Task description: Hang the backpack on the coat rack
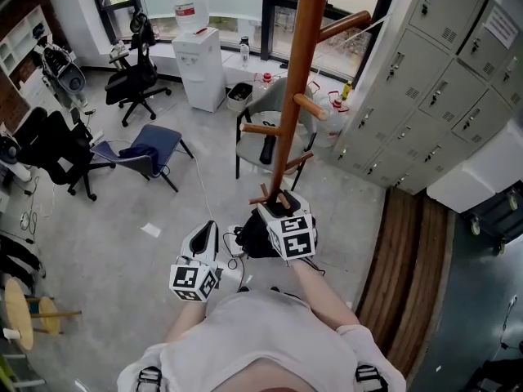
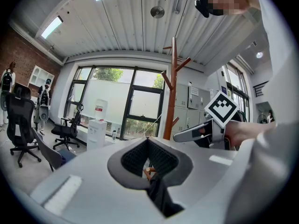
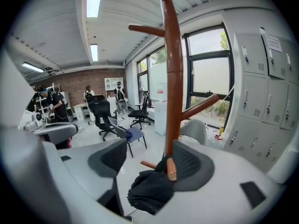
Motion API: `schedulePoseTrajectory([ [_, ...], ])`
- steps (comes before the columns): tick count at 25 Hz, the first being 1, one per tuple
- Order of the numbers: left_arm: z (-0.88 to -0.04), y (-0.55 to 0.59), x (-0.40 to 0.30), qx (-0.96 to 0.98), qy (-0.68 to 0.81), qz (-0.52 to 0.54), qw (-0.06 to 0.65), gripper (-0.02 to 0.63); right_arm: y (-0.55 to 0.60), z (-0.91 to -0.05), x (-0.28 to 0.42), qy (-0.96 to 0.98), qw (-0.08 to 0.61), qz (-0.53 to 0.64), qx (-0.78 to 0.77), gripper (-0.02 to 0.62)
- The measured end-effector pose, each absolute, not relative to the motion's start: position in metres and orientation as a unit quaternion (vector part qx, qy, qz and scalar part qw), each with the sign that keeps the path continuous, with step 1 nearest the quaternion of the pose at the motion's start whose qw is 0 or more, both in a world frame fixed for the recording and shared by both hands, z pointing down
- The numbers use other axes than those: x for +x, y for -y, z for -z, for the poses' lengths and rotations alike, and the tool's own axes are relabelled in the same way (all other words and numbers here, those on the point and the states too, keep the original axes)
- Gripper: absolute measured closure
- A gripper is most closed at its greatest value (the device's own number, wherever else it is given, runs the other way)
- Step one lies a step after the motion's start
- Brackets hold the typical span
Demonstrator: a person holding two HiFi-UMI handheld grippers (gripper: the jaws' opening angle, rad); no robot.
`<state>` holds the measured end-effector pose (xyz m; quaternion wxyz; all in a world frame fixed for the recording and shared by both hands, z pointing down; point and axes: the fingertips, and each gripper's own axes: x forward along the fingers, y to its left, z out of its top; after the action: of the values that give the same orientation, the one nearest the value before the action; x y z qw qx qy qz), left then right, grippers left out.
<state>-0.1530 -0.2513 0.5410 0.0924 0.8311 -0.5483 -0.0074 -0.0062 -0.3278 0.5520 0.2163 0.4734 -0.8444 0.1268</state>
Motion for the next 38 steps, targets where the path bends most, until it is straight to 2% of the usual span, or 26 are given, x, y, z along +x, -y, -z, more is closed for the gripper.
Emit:
schedulePoseTrajectory([
  [22, -0.504, 0.265, -0.138, 0.844, 0.533, 0.028, 0.051, 0.595, 0.290, -0.480, 0.039, 0.863, 0.088, -0.079, 0.490, 0.299],
  [33, -0.488, 0.253, -0.121, 0.854, 0.519, 0.024, 0.021, 0.595, 0.254, -0.472, 0.072, 0.861, 0.036, -0.051, 0.506, 0.304],
  [36, -0.486, 0.248, -0.115, 0.857, 0.514, 0.014, 0.005, 0.595, 0.241, -0.461, 0.079, 0.859, 0.001, -0.019, 0.512, 0.366],
  [38, -0.487, 0.247, -0.112, 0.859, 0.511, 0.015, 0.007, 0.595, 0.232, -0.453, 0.087, 0.853, -0.023, 0.005, 0.522, 0.463],
])
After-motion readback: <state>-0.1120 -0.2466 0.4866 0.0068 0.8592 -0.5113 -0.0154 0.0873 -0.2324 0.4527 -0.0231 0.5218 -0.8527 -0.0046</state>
